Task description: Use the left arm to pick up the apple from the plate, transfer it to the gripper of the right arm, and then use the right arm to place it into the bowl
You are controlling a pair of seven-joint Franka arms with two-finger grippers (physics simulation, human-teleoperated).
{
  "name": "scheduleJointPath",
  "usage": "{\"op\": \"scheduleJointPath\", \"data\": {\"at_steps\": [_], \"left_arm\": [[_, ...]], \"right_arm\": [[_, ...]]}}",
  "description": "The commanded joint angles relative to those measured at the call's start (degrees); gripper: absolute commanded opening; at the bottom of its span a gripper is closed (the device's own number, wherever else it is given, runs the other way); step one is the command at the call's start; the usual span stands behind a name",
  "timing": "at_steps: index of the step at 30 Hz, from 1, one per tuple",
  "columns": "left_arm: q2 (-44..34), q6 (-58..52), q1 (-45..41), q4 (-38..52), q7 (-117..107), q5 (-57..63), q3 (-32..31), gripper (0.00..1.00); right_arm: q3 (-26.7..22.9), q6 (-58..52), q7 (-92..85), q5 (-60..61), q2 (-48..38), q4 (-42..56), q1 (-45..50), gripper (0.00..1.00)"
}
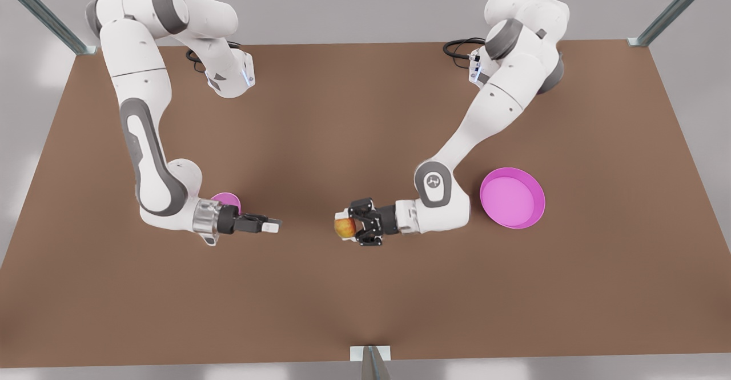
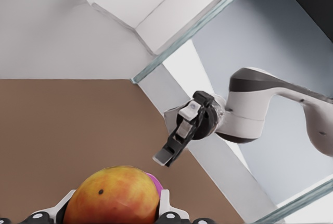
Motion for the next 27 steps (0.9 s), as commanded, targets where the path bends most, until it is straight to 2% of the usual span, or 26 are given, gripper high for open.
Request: {"op": "scheduleJointPath", "data": {"at_steps": [1, 5, 8, 10, 13, 19, 27], "left_arm": [[0.2, 0.8, -0.1, 0.3, 78.8, -5.0, -0.3, 0.64], [1.1, 0.9, -0.8, 1.2, 79.0, -5.1, -0.3, 0.65], [2.8, 2.2, -2.4, 2.6, 79.1, -5.9, -0.4, 0.65], [3.2, 3.1, -3.2, 2.6, 79.1, -7.1, -0.4, 0.66], [3.2, 3.2, -3.3, 2.6, 79.1, -7.7, -0.4, 0.67], [3.3, 3.3, -3.3, 2.6, 79.1, -7.9, -0.3, 0.67], [3.9, 3.3, -3.6, 2.6, 79.1, -7.9, -0.3, 0.69]], "right_arm": [[1.7, 6.0, -43.4, 5.2, 0.6, -0.4, 0.1, 1.0], [2.0, 7.4, -55.3, 5.3, 2.4, -1.5, 1.6, 1.0], [2.6, 8.1, -59.3, 11.4, 3.7, -1.5, 3.3, 1.0], [2.6, 5.4, -55.7, 10.7, 6.4, 1.7, 2.6, 1.0], [2.0, -1.2, -42.5, -2.4, 9.7, 8.8, 2.6, 1.0], [3.2, -4.5, -40.3, -2.1, 9.8, 4.6, 3.3, 1.0], [4.1, -4.1, -37.0, 0.4, 10.5, 4.7, 3.9, 1.0]]}}
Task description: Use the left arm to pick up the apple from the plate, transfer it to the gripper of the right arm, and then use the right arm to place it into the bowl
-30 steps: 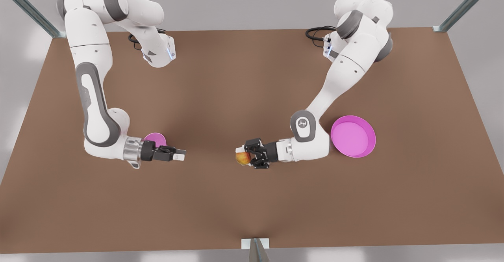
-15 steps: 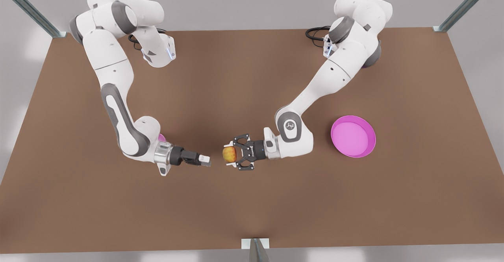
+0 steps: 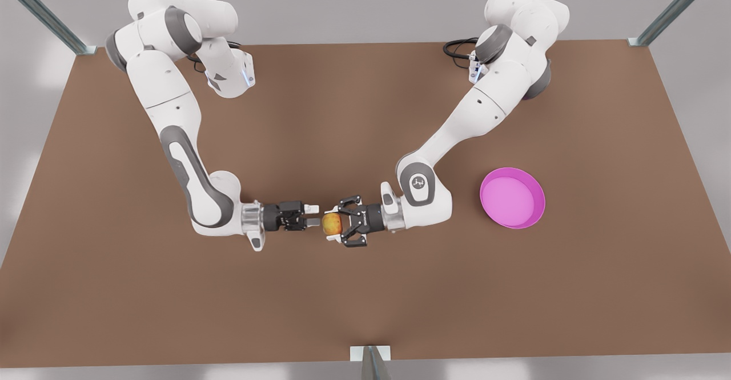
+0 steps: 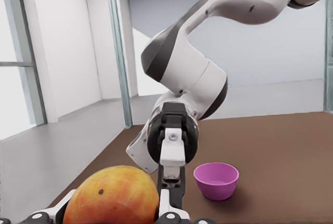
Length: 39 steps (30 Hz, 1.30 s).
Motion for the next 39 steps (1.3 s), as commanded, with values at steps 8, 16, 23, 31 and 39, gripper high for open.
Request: {"op": "scheduleJointPath", "data": {"at_steps": [8, 16, 23, 31, 39], "left_arm": [[0.8, -0.4, 0.0, 0.0, 17.1, 0.3, 0.0, 0.69], [0.8, -0.4, 0.0, 0.0, 17.2, 0.3, 0.0, 0.69], [0.8, -0.4, 0.0, 0.0, 17.2, 0.3, 0.0, 0.69], [0.8, -0.4, 0.0, 0.0, 17.1, 0.3, 0.1, 0.71], [0.8, -0.4, 0.1, 0.0, 17.1, 0.3, 0.1, 0.72]], "right_arm": [[0.1, -0.3, -4.3, 7.2, 1.3, 2.9, 1.1, 1.0], [0.1, 2.2, -4.5, 10.7, 4.3, 6.1, 3.3, 1.0], [0.1, 5.7, -4.4, 13.3, 5.3, 7.5, 5.8, 1.0], [0.1, 5.7, -4.2, 12.6, 6.1, 8.0, 6.4, 1.0], [0.2, 6.6, -4.0, 12.9, 5.9, 8.6, 7.1, 0.61]]}}
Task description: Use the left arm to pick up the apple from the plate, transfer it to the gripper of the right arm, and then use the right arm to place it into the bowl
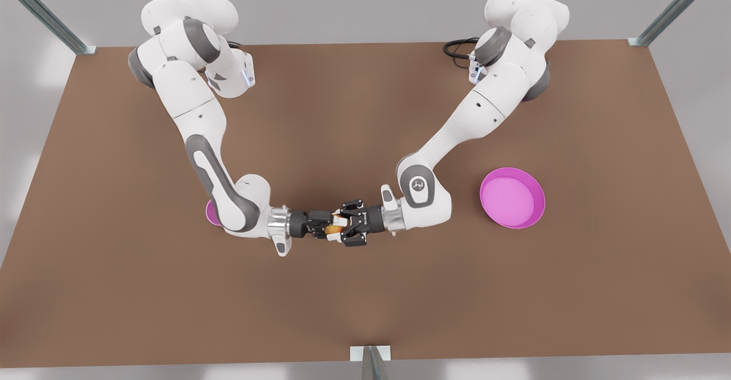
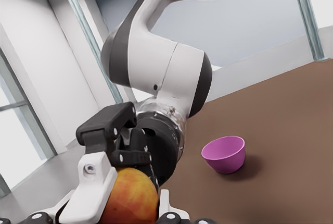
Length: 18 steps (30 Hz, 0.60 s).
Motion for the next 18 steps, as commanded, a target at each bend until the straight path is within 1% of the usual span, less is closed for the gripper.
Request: {"op": "scheduleJointPath", "data": {"at_steps": [1, 2, 3, 10, 15, 16, 17, 18], "left_arm": [[-0.1, -0.3, 0.0, 0.0, 0.6, 0.3, 0.0, 0.79], [0.5, -0.3, 0.1, 0.0, 0.6, -0.4, 0.0, 0.9], [0.6, -0.3, 0.1, 0.0, 0.6, -0.4, 0.0, 0.93], [0.2, -0.8, 1.7, -0.7, 0.6, 0.0, 0.1, 0.93], [-1.8, -4.4, 4.8, -5.2, 1.5, 0.2, 0.0, 0.92], [-3.9, -5.2, 7.2, -8.1, 0.0, 0.2, 0.0, 0.92], [-11.0, -6.5, 10.8, -15.7, -5.7, 1.5, 0.3, 0.93], [-14.8, -9.6, 15.2, -20.8, -14.6, 9.5, 0.6, 0.97]], "right_arm": [[0.0, 0.5, -0.3, 0.0, -0.1, 0.1, 0.0, 0.58], [0.0, 0.5, -0.3, 0.0, -0.1, 0.1, 0.0, 0.57], [0.0, 0.5, -0.3, 0.0, -0.1, 0.1, 0.0, 0.57], [-0.5, -0.2, -0.6, -0.8, -0.1, 0.4, -0.9, 0.57], [-0.8, -2.5, 0.0, -13.4, 0.0, 0.7, -7.2, 0.58], [-0.6, -2.8, 0.0, -16.7, -0.1, 0.3, -8.9, 0.58], [-0.6, -4.3, 0.2, -19.9, -0.4, 0.0, -10.3, 0.58], [-0.3, -5.4, 0.1, -23.1, -1.0, -0.9, -12.1, 0.58]]}}
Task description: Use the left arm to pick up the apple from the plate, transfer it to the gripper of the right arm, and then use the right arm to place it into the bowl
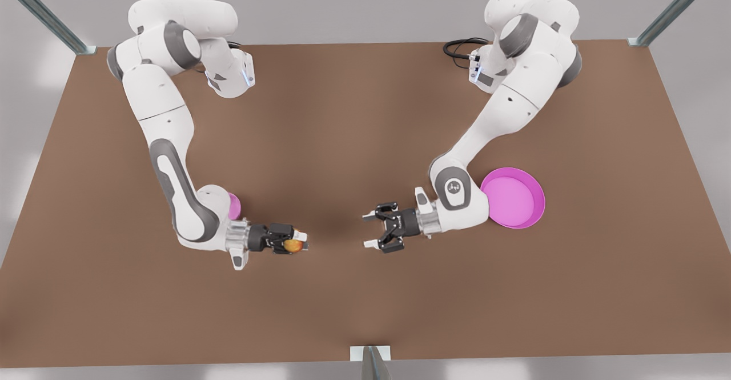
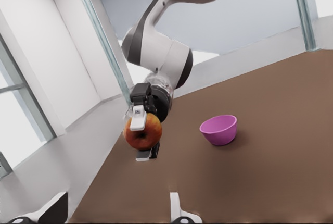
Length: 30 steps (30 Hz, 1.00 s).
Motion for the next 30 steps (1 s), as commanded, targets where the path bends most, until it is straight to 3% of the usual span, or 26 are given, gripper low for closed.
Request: {"op": "scheduleJointPath", "data": {"at_steps": [1, 4, 6, 8, 11, 12, 13, 14, 16, 18, 22, 30], "left_arm": [[-3.7, -11.6, 6.6, -3.6, -23.7, 16.8, 0.1, 0.97], [-14.2, -28.0, 18.7, -1.0, -54.8, 56.4, 0.2, 1.0], [-19.6, -37.6, 19.9, 3.3, -76.5, 76.0, 1.2, 1.0], [-21.8, -45.8, 20.7, 5.7, -115.3, 83.2, 3.6, 1.0], [-26.9, -48.6, 21.5, 5.8, -137.5, 85.1, 7.2, 1.0], [-29.5, -47.9, 19.5, 4.7, -139.1, 84.8, 11.2, 1.0], [-35.8, -43.6, 8.1, -3.4, -139.3, 79.7, 26.2, 1.0], [-41.0, -37.1, 0.0, -11.9, -142.4, 79.1, 34.3, 1.0], [-43.0, -34.3, -0.5, -15.5, -145.1, 79.0, 34.4, 1.0], [-39.4, -35.4, -0.8, -10.0, -147.5, 79.1, 34.3, 1.0], [-39.9, -40.6, -3.8, -2.8, -151.9, 79.1, 34.2, 1.0], [-39.4, -40.6, -4.3, -2.7, -151.5, 79.1, 34.3, 1.0]], "right_arm": [[0.2, -4.6, 0.4, -10.6, -0.5, -0.7, -2.5, 0.58], [0.3, -6.2, 0.4, -21.2, -4.8, -4.6, -6.7, 0.58], [0.3, -8.8, 0.4, -28.9, -5.5, -4.7, -10.2, 0.58], [0.3, -10.7, 0.4, -34.4, -7.0, -4.6, -11.9, 0.58], [0.3, -12.0, 0.3, -47.6, -10.0, -4.6, -14.1, 0.58], [0.3, -12.1, 0.1, -51.4, -11.3, -4.6, -14.1, 0.58], [0.4, -12.1, -0.4, -55.6, -12.4, -4.7, -14.1, 0.58], [0.4, -12.2, -0.5, -58.6, -13.5, -4.7, -14.1, 0.58], [0.4, -12.1, -3.1, -64.6, -14.0, -5.0, -14.7, 0.59], [2.0, -11.0, -4.0, -69.7, -14.9, -5.8, -14.7, 0.59], [2.9, -6.7, -4.1, -73.1, -19.7, -12.8, -14.7, 0.61], [2.8, 2.7, -4.3, -77.9, -18.4, -17.2, -14.5, 0.62]]}}
